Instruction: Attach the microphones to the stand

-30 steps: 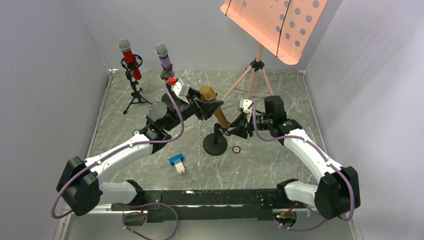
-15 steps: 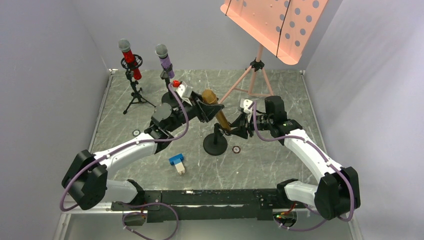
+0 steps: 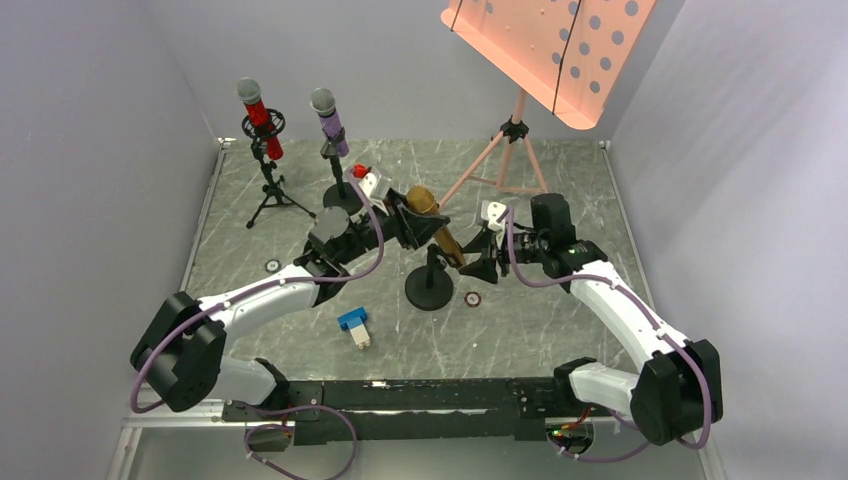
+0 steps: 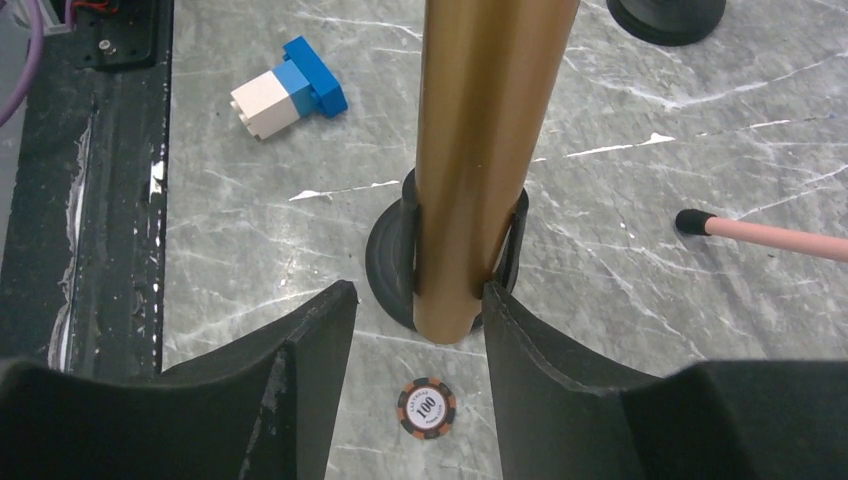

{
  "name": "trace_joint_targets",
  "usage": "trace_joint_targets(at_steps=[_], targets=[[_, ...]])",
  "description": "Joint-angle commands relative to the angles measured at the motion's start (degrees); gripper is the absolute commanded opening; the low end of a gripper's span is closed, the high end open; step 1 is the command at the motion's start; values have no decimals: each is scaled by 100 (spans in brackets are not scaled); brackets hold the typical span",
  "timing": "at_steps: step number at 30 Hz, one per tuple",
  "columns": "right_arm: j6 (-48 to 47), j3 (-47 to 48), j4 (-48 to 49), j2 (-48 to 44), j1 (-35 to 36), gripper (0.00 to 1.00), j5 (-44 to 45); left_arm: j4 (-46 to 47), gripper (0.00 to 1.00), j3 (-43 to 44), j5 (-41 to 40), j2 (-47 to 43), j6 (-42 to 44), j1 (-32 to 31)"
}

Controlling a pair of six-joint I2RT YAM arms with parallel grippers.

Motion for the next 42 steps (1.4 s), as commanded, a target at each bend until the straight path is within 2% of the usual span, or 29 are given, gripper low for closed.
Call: trace_joint_targets(at_steps=[1, 15, 19, 26, 35, 40, 42], targets=[[-352, 38, -104, -217, 20, 55, -158, -297, 0, -122, 219, 117, 173, -24], [-694, 205, -667, -607, -648, 58, -757, -426, 0, 9, 439, 742, 324, 5], [-946, 286, -957, -651, -715, 59, -898, -819, 0, 61, 400, 669, 587, 12], [-760, 205, -787, -678, -840, 61, -952, -1789, 0, 276, 489, 663, 1221, 9], [-690, 87, -658, -673, -967, 63, -1004, -1507, 0, 40, 767, 905, 986, 16], [-730, 84, -679, -623, -981, 63, -1031, -1716, 0, 189, 765, 914, 986, 8], [-734, 77, -682, -627, -991, 63, -1034, -1774, 3, 253, 772, 918, 942, 9]])
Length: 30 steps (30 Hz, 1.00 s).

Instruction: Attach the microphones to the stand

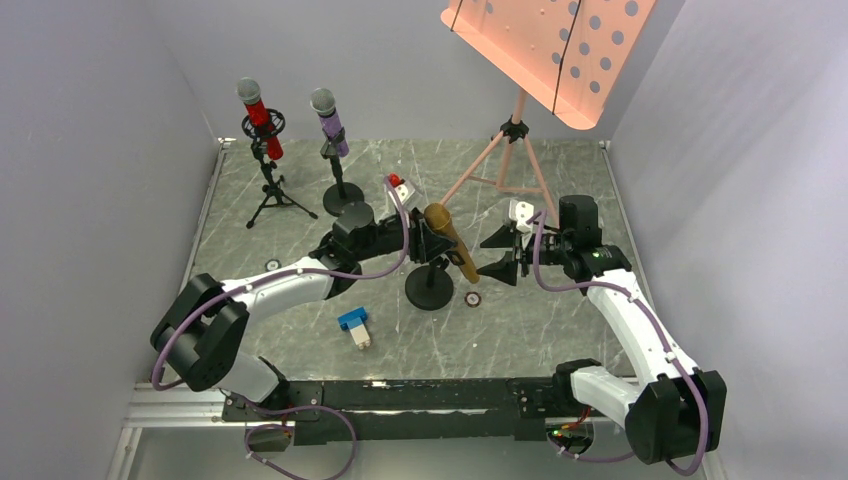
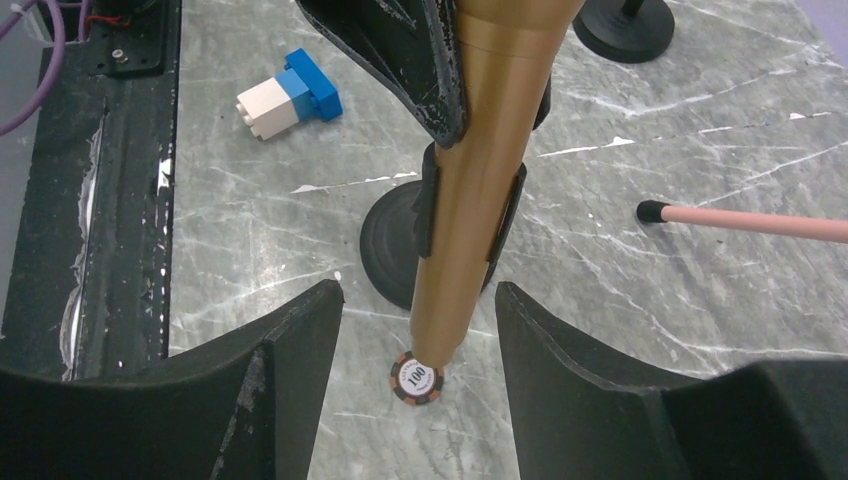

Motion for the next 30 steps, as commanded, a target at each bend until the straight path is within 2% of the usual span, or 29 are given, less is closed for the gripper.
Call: trace_joint_targets(at_steps=[1, 7, 12, 19, 23, 26, 27, 28, 29, 30], targets=[[-74, 26, 169, -57, -57, 63, -299, -866, 8, 21, -69, 202, 98, 22], [-72, -14, 188, -74, -137, 64, -405, -1002, 51, 202, -349, -187, 33, 24], [-81, -22, 178, -103, -202, 64, -438, -1073, 74, 241, -529, -629, 45, 22], [-105, -31, 156, -103, -260, 64, -484, -1108, 89, 39, -814, -1432, 192, 22], [-135, -31, 123, -104, -281, 65, -507, -1278, 91, -171, -991, -1958, 527, 28], [-193, -36, 88, -128, -305, 67, -524, -1172, 93, -646, -1152, -2581, 922, 22], [-176, -52, 106, -145, -318, 71, -519, -1089, 95, -863, -1235, -2805, 1081, 24], [-137, -83, 160, -169, -331, 81, -520, -1024, 99, -1086, -1346, -3009, 1219, 23], [-121, -121, 221, -195, -339, 97, -542, -935, 99, -1414, -1490, -3228, 1358, 22], [-80, -179, 299, -209, -353, 99, -552, -837, 99, -1679, -1603, -3418, 1425, 28]])
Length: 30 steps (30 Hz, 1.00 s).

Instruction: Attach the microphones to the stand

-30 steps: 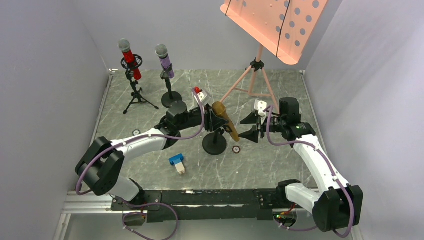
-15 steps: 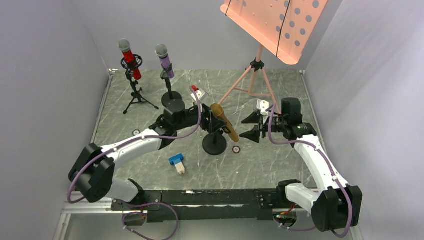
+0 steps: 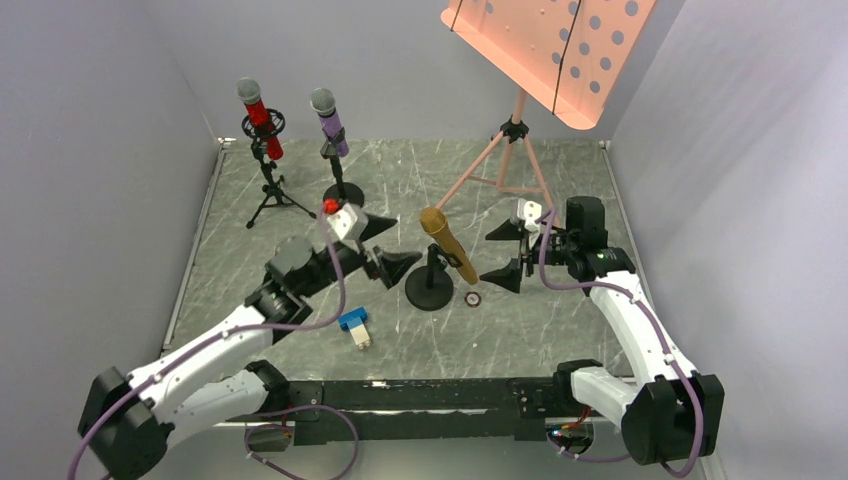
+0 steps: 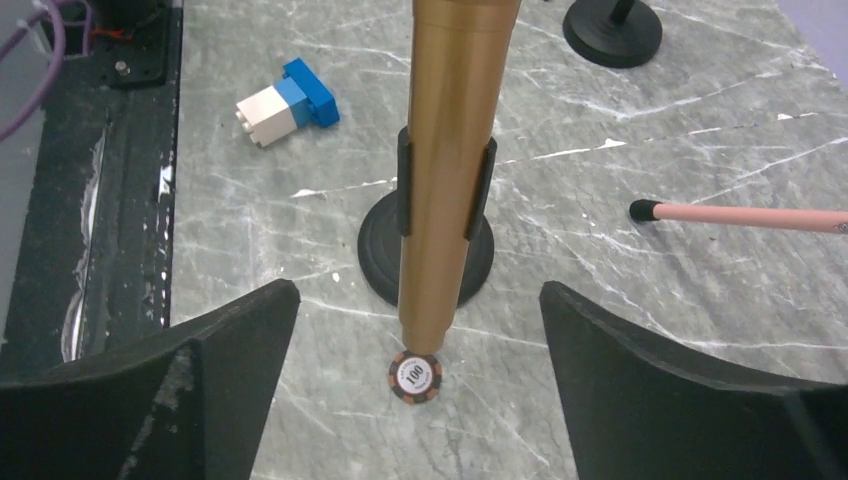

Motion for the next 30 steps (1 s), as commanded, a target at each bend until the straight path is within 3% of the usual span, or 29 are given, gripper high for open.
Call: trace_joint_targets(at_steps=[1, 4, 9, 14, 19, 30], targets=[[37, -216, 515, -186, -82, 100, -290, 556, 99, -1076, -626, -796, 697, 16], [126, -435, 706, -94, -112, 100, -343, 1313, 99, -1816, -376, -869, 1148, 20], [-584, -235, 37, 59, -130, 100, -494, 2605, 99, -2345, 621, 153, 2192, 20], [-796, -305, -19, -76, -162, 100, -475, 3931, 97, -1931, 1076, 1812, 2072, 176], [-926, -293, -118, -182, -202, 100, -461, 4706, 93, -1287, 2061, 3145, 1521, 550], [-990, -268, -176, -261, -214, 100, -468, 5069, 70, -541, 3085, 4547, 852, 630]])
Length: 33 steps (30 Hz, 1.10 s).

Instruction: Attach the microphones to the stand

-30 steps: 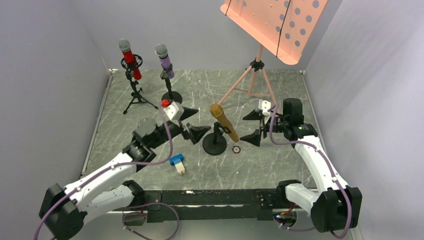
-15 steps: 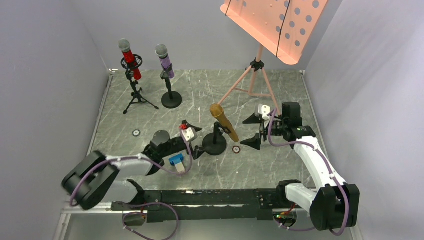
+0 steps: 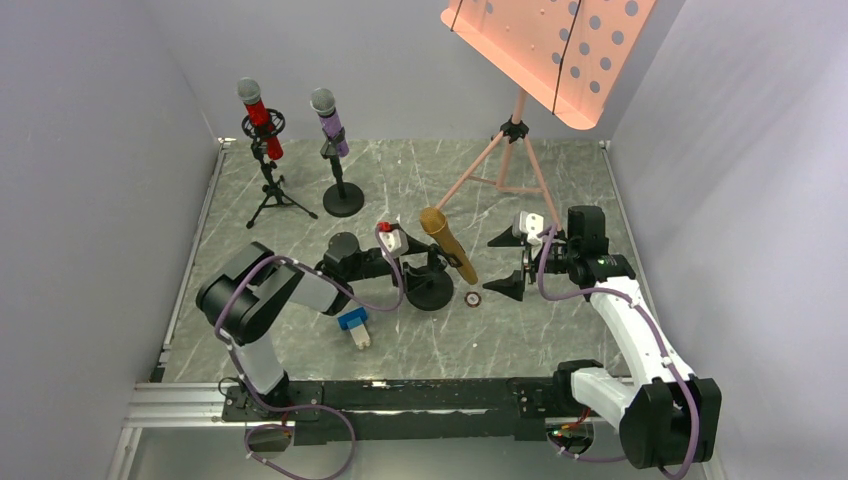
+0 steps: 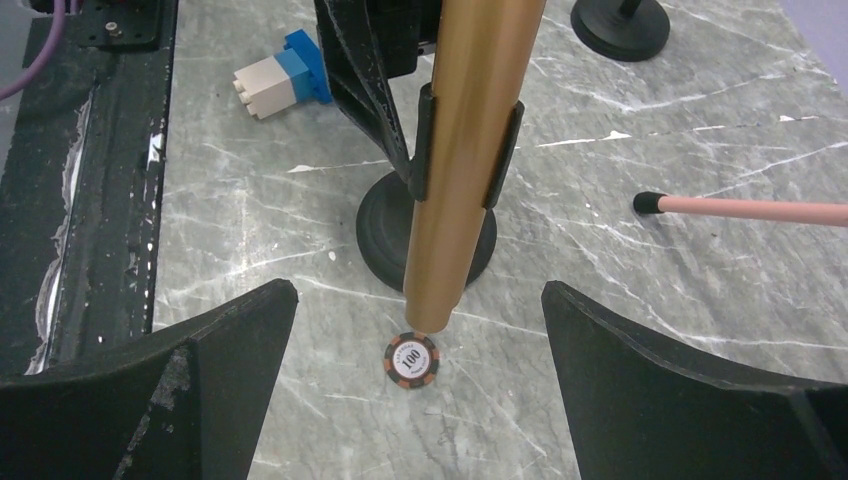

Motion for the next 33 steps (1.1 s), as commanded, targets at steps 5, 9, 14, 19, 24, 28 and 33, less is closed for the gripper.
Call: trace_joint_targets(at_steps=[5, 9, 14, 19, 24, 28, 33], targets=[[-243, 105, -43, -93, -20, 100, -297, 1011, 64, 64, 719, 673, -591, 109], [-234, 90, -24, -77, -20, 100, -276, 1334, 54, 77, 563, 936, -700, 115], [-208, 76, 8, -41, -20, 100, -261, 1406, 51, 157, 422, 1020, -686, 100], [-208, 70, 9, -18, -21, 100, -244, 1383, 47, 171, 423, 996, -660, 105], [-191, 70, 18, -11, -22, 100, -228, 1513, 42, 103, 406, 1047, -684, 104], [-190, 70, 20, -4, -19, 100, -226, 1676, 21, 69, 456, 1068, -747, 92], [-190, 79, 5, -23, -27, 100, -226, 1892, 0, -446, 158, 569, -551, 76]])
